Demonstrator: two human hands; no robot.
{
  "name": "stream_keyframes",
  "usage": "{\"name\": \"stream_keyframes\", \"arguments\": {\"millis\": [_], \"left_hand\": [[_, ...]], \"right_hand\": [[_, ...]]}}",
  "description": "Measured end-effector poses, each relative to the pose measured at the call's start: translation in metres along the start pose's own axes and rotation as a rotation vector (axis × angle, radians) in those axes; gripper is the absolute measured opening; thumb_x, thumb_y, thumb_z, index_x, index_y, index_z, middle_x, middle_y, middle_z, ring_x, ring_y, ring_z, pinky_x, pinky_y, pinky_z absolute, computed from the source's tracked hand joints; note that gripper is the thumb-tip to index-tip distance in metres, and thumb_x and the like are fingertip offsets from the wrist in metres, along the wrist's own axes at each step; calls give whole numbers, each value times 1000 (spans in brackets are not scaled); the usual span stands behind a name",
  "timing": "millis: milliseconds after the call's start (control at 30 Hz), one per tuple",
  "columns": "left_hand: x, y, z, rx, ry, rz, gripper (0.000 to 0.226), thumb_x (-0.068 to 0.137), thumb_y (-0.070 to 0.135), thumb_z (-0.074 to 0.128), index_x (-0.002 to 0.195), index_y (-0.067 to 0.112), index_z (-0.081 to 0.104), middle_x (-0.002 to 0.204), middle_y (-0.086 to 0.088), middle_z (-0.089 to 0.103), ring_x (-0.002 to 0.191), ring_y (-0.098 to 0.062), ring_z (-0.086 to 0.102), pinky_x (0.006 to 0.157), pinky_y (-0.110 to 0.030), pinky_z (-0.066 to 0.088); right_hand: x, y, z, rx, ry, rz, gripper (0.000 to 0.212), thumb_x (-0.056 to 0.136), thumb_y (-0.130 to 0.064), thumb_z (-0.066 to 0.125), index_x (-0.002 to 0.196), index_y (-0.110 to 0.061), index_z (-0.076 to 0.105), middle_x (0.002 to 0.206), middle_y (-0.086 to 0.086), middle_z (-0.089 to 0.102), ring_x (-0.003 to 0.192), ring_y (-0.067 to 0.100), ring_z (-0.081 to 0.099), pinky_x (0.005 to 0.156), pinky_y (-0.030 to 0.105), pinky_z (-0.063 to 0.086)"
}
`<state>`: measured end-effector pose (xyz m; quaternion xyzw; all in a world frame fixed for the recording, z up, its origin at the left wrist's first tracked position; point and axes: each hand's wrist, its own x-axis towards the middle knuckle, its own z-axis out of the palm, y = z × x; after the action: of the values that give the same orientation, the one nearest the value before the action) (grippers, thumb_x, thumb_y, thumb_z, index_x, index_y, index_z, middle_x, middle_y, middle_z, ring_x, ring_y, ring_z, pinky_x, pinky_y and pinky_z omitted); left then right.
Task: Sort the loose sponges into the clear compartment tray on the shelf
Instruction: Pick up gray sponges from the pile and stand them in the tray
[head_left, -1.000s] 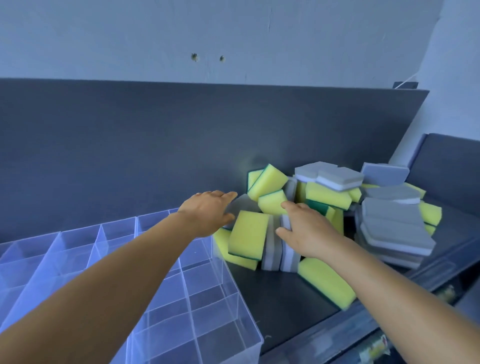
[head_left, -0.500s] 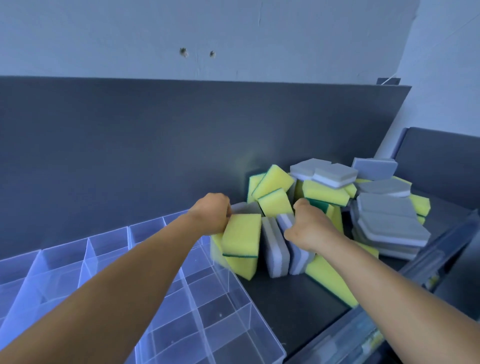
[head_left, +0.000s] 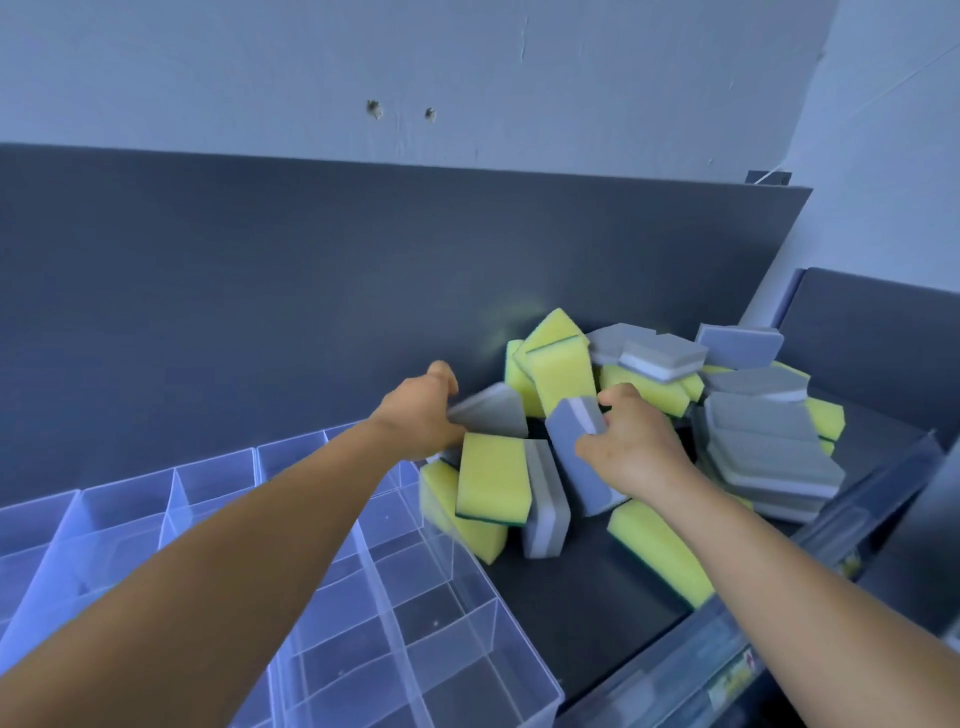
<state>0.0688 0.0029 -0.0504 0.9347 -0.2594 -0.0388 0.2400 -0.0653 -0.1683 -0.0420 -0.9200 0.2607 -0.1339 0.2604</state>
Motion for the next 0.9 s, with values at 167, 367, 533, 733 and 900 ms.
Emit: {"name": "stream_keyframes", "arguments": {"millis": [167,367,533,733,900], "left_hand": [[-4,8,-18,-87,224,114,53,85,24,63,135,20,45,115,-5,55,106,-27,55,82,-33,45],[-31,32,-22,-368,141,178,68,81,12,67,137,25,31,101,3,56,94,-24,60,86,-39,53],[-52,36,-27,-334,127,98,102,77,12,67,148,43,0,110,-12,60,91,-31,65,81,-42,57],[-70,38,-45,-456,137,-62,60,78,14,67,130,29,41,99,-5,58,82,-25,61,67,-41,59],[-82,36,-48,-486,214,-138,63,81,16,67,135,27,36,107,-5,57,99,-28,61,76,-47,60]], "right_hand": [[3,-5,-6,205,127,-62,49,84,-16,57,130,-15,40,102,2,60,88,25,57,70,32,45],[6,-24,-6,334,172,-180,24,80,-13,57,104,-7,55,93,7,62,80,24,56,59,30,41],[0,-36,0,476,64,-261,25,81,-29,63,99,-12,58,97,4,63,83,21,60,62,28,44],[7,-53,2,685,-171,-118,51,80,-44,62,92,5,58,78,5,57,74,20,53,69,31,42],[9,-57,-2,642,-207,-132,52,76,-44,71,110,-9,56,104,2,57,96,21,55,79,32,44]]}}
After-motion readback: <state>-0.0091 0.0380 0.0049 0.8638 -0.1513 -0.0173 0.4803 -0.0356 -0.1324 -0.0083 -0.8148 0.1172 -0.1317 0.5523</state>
